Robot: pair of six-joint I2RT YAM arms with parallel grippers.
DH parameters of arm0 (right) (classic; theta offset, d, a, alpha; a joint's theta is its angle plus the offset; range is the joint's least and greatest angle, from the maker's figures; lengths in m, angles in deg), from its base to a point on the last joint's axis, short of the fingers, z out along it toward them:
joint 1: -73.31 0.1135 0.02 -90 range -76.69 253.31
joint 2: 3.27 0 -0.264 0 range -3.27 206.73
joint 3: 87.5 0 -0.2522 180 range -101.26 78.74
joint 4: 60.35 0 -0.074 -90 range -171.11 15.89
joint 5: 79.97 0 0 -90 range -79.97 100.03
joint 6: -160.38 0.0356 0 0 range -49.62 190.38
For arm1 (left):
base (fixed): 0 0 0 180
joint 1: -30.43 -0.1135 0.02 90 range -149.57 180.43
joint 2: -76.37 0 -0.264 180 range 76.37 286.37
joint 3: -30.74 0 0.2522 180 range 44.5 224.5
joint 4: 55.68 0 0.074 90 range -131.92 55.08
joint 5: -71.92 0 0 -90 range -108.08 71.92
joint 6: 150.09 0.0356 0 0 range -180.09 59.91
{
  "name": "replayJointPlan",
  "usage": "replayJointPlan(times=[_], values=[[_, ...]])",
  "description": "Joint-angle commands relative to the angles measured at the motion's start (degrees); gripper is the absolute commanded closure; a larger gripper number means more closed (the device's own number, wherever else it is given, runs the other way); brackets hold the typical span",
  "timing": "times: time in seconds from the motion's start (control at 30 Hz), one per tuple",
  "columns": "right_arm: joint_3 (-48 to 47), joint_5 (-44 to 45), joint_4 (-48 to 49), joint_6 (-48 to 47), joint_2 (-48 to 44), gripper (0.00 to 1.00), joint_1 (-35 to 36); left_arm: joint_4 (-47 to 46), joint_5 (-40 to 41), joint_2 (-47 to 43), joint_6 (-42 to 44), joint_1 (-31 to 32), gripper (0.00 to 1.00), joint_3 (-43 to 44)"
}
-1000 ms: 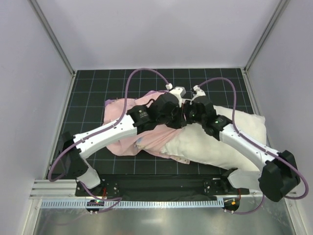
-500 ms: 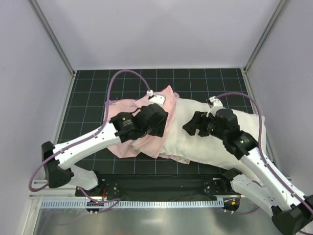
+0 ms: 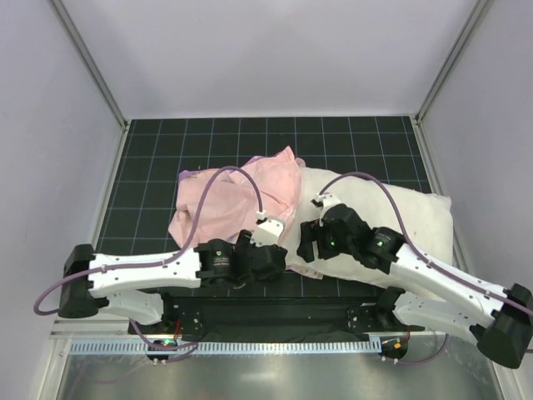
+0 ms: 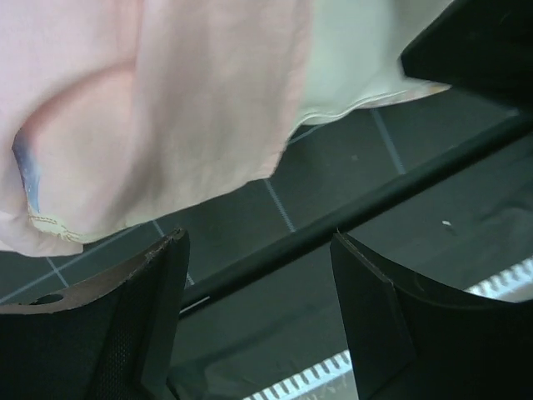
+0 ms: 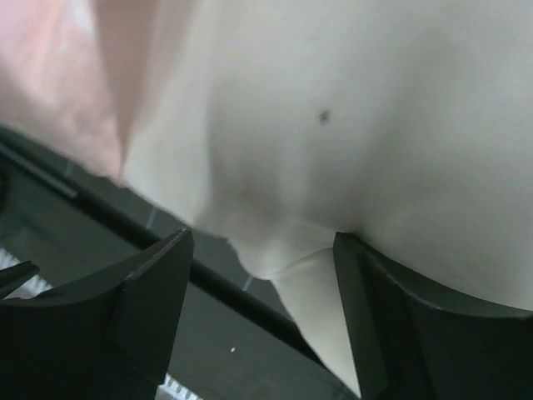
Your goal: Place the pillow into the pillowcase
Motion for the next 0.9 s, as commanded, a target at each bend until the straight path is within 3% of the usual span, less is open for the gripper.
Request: replayJointPlan(times=[0.0, 0.03, 0.1, 0.13, 0.23, 0.5, 0.57, 0.6, 0.7, 0.73, 0.8, 0.87], values=[[-1.9, 12.6, 2.5, 1.8, 3.6, 0.27, 0.2, -6.8, 6.8, 2.1, -5.8, 0.0, 0.26, -6.8], [-2.4, 13.6, 3.0, 1.8, 4.7, 0.41, 0.3, -8.4, 8.3, 2.5, -6.5, -0.1, 0.25, -7.8], [-4.9, 15.4, 3.1, 2.0, 7.5, 0.56, 0.3, -9.7, 11.9, 4.7, -7.6, -0.7, 0.23, -9.0], [-5.9, 15.4, 2.7, 2.1, 8.5, 0.71, 0.2, -11.2, 12.6, 5.4, -7.5, -1.0, 0.23, -9.4], [-9.1, 14.4, 2.2, 2.1, 11.2, 0.87, 0.3, -13.2, 15.6, 9.0, -6.8, -1.3, 0.23, -8.6], [-10.0, 12.6, 4.1, 2.8, 10.8, 0.91, 0.2, -16.0, 17.7, 19.2, -3.6, -4.2, 0.27, -4.0], [-10.5, 12.9, 3.9, 3.1, 10.5, 0.92, 0.2, -14.9, 18.2, 19.9, -3.3, -5.8, 0.43, -3.5], [-10.7, 12.9, 3.8, 3.1, 10.0, 0.92, 0.2, -14.4, 18.6, 20.0, -3.0, -7.3, 0.57, -3.4], [-11.8, 13.0, 3.8, 2.9, 9.1, 0.94, 0.2, -13.3, 20.1, 18.2, -2.3, -8.9, 0.78, -3.9], [-12.8, 13.0, 3.7, 2.6, 9.0, 0.94, 0.3, -12.9, 19.9, 17.5, -1.5, -9.1, 0.91, -3.8], [-14.1, 12.7, 3.6, 1.9, 9.2, 0.94, 0.2, -11.9, 17.6, 14.8, -0.2, -9.1, 1.00, -3.1], [-16.8, 11.5, 3.6, 1.5, 9.9, 0.95, 0.1, -11.6, 11.3, 12.3, 2.4, -9.1, 1.00, -2.1]])
